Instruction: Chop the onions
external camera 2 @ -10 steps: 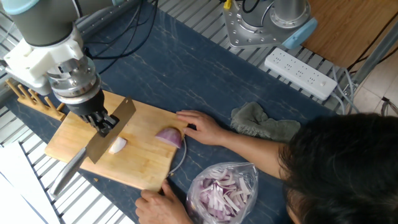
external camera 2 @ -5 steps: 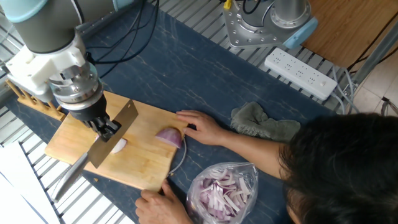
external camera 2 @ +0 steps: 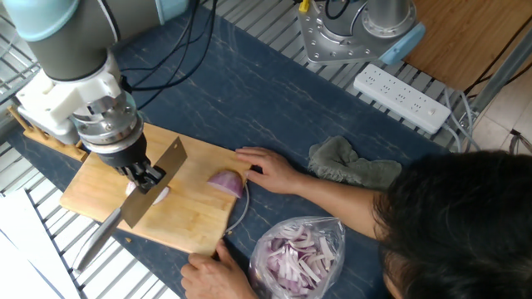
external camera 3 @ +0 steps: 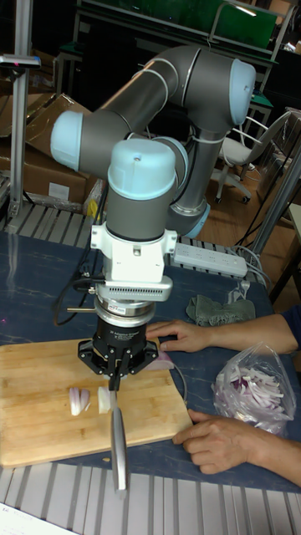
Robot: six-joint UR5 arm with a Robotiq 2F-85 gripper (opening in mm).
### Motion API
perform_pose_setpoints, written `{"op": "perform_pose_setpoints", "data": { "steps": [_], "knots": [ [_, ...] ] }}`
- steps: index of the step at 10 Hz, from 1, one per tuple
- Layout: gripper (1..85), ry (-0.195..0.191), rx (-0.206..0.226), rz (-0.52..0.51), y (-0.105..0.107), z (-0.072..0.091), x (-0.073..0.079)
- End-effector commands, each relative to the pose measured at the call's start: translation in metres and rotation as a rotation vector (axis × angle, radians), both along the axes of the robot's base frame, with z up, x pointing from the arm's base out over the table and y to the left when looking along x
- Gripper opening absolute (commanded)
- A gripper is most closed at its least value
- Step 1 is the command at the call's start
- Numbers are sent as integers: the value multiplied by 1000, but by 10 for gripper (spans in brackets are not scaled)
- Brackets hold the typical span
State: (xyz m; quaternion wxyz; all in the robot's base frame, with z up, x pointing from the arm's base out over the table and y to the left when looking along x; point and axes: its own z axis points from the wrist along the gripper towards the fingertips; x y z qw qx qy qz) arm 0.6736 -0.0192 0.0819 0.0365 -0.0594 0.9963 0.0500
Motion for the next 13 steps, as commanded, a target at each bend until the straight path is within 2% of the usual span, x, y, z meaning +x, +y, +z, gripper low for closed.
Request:
{"op": "perform_pose_setpoints", "data": {
  "steps": [1,8,9,11,12,13],
  "knots": [
    [10,-10,9,-3,0,-4,0],
    [10,-49,12,3,-3,-19,8],
    [10,-40,17,20,-9,-12,7],
    [10,20,38,50,-22,18,-5],
    [10,32,49,46,-24,25,-7],
    [10,24,47,54,-27,22,-6]
  ]
}}
